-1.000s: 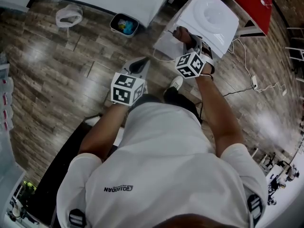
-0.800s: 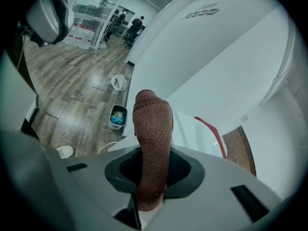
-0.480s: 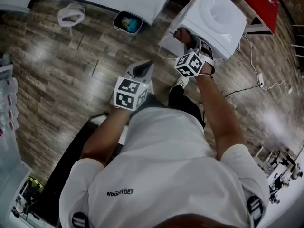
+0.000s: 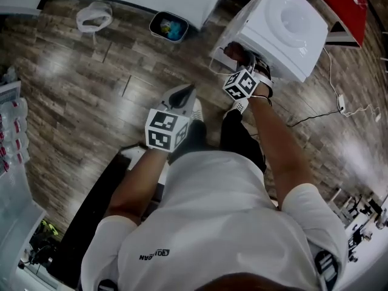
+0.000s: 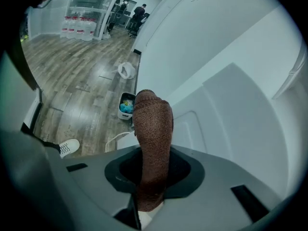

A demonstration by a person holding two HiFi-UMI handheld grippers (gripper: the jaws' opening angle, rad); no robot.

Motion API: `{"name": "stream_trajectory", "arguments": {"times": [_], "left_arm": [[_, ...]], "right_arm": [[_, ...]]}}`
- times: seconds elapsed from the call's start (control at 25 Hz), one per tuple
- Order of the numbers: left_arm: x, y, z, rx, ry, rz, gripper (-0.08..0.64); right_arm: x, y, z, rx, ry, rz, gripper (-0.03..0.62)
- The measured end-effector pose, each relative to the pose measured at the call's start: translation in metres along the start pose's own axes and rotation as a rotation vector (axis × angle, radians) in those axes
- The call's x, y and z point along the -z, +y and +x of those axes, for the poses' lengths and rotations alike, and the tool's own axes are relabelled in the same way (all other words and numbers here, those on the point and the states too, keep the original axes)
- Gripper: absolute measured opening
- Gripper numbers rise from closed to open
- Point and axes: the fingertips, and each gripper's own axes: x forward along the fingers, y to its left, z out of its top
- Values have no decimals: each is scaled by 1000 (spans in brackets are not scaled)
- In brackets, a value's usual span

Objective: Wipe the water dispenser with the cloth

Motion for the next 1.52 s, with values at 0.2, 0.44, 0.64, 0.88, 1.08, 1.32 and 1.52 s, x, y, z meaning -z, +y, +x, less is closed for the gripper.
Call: {"name": "stream_trajectory", "arguments": {"times": [0.2,0.44,0.64,0.88,1.08,1.32,1.52], "left_arm": [[12,11,0,-26,26,-23,0],[17,0,11,-4,20,-8,0],[22,1,15,-25,17,-44,0],[39,17,10,-89,47,-88,0],[52,28,4,-138,62,-119,-1],[57,25,5,-157,60,-138,0],[63,21,3,-161,70,-138,0]], "right_arm": [[8,20,30,-36,26,-13,84],[15,44,59,-76,41,-28,86],[20,67,84,-116,60,-34,86],[30,90,116,-154,93,-46,85],[38,107,138,-183,120,-48,85],[47,123,160,-214,157,-52,85],[49,133,166,-236,171,-53,85]]}}
